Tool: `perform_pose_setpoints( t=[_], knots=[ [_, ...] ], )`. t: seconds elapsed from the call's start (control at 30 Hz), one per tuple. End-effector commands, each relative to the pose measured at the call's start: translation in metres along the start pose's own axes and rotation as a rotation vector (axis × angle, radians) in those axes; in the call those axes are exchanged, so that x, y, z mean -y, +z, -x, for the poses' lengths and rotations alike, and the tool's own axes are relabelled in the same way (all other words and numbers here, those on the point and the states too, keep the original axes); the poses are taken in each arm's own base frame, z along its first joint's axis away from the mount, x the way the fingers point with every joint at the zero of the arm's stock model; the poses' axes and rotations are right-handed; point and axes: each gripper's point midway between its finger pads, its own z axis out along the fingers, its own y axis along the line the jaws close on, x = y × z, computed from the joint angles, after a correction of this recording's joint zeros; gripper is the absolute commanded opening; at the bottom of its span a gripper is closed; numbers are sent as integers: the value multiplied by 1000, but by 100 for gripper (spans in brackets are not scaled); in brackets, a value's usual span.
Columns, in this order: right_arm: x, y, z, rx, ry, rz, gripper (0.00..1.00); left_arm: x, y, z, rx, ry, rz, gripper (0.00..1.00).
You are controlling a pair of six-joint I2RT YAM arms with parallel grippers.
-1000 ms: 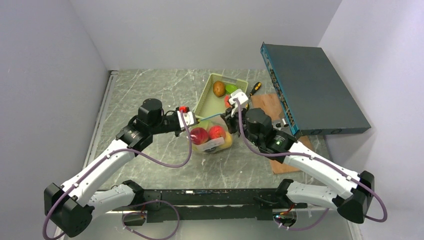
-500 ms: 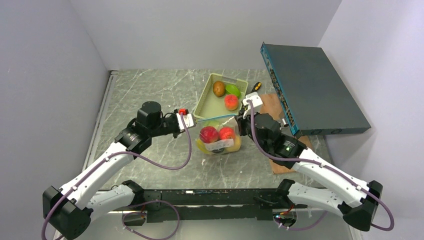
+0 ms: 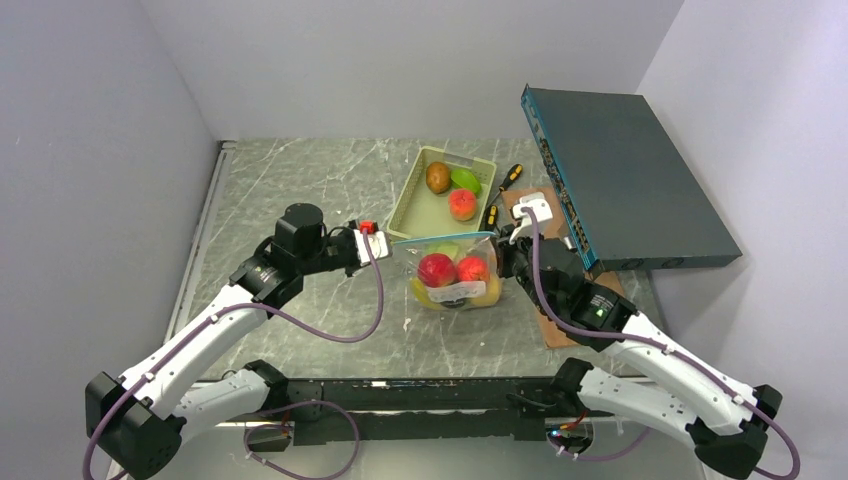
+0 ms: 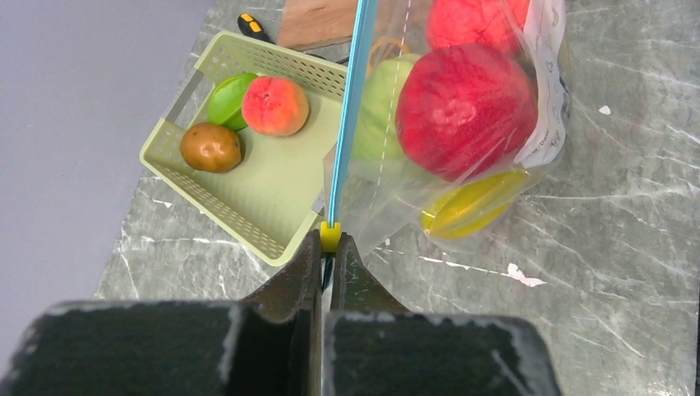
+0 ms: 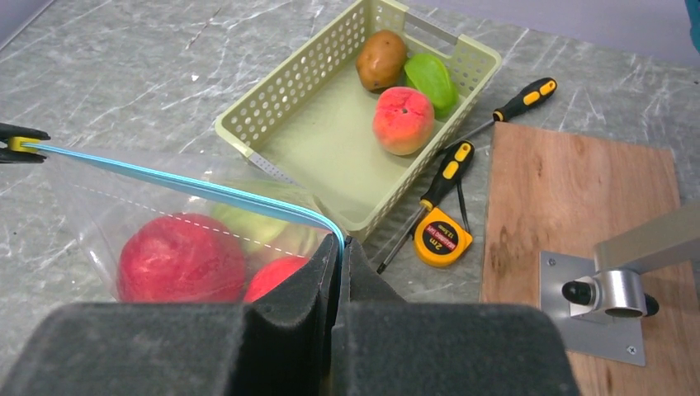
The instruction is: Place the food in the zip-top bag and seal the zipper
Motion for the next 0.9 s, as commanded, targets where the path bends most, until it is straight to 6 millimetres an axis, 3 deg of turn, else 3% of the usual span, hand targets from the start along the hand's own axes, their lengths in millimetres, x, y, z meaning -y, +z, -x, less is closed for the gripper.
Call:
perform_pose_setpoints(
  t=[0.0,0.07,0.1,0.27,0.33,0.57,0.7,0.87],
  knots=[
    [22,-5,14,50,2,-91,0,-2,-9,-5,-32,-6,18,11],
    [4,-2,13,45,-8,5,0,3,-7,2,-4,-28,-14,35],
    [-8,-1,12,46,-16,67,0,7,-7,5,10,-38,-40,43],
    [-52,-4,11,41,-52,306,0,14,-4,24,73,-71,-102,71],
    [-67,-7,11,43,-66,394,0,14,-3,31,98,-84,-103,77],
    [-92,-8,13,38,-73,507,0,24,9,51,173,-132,-136,86],
    [-98,-8,17,48,-74,524,0,23,20,44,124,-172,-142,83],
    [-102,-6,19,47,-80,532,0,54,38,42,93,-222,-311,73]
  ],
)
